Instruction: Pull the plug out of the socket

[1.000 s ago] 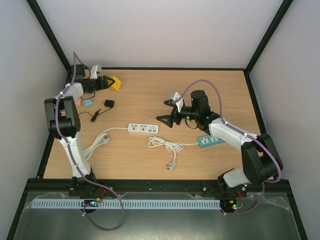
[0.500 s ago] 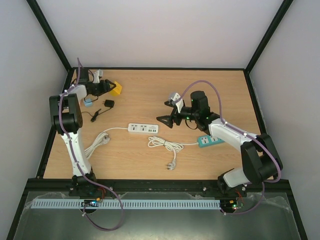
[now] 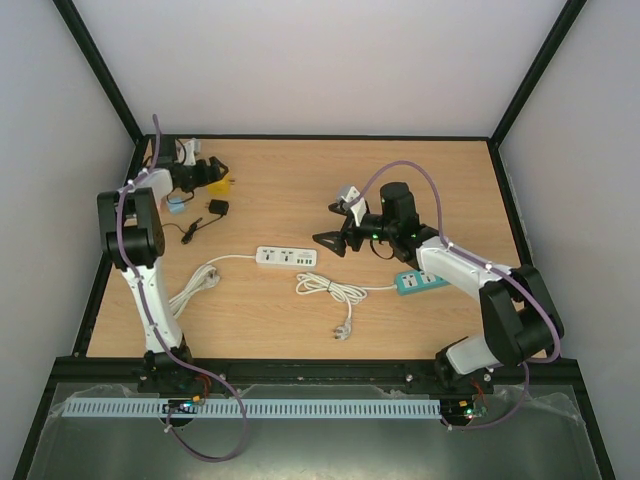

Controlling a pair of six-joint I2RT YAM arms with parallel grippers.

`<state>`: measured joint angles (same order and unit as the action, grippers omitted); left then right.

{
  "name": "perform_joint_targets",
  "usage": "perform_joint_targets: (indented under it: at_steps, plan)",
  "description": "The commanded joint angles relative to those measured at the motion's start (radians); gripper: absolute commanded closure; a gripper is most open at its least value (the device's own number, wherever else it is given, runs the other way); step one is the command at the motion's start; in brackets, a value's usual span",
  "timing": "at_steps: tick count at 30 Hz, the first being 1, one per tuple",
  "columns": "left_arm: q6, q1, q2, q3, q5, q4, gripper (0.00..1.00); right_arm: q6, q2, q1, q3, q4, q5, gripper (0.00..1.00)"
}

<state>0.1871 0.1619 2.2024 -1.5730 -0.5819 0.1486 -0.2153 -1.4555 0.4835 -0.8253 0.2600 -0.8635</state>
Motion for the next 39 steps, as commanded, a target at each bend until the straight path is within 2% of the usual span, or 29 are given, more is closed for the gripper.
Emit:
perform_joint_targets:
  at_steps: [1,5,9,13,22,33,39]
  plan:
    - [-0.032,-0.002,-0.097,0.004,0.099,0.009,0.03,0.012,-0.014,-0.003,0.006,0.030,-0.006,0.02]
    - [-0.092,-0.017,-0.147,0.014,0.098,0.016,0.01,-0.015,-0.026,-0.003,-0.016,-0.003,0.013,0.02]
    - [-0.176,-0.038,-0.216,0.030,0.139,0.032,0.00,-0.110,-0.069,0.023,-0.088,-0.135,0.056,0.02]
    - [-0.243,-0.038,-0.309,0.048,0.169,0.052,0.00,-0.245,-0.129,0.110,-0.182,-0.278,0.176,0.01]
    - [-0.365,-0.030,-0.559,0.206,0.158,0.116,0.00,-0.364,-0.331,0.279,-0.419,-0.480,0.344,0.02]
    - [-0.457,-0.030,-0.727,0.380,0.095,0.219,0.00,-0.408,-0.560,0.333,-0.641,-0.637,0.375,0.10]
    - [-0.462,-0.028,-0.823,0.501,0.110,0.183,0.00,-0.431,-0.647,0.335,-0.734,-0.699,0.383,0.13]
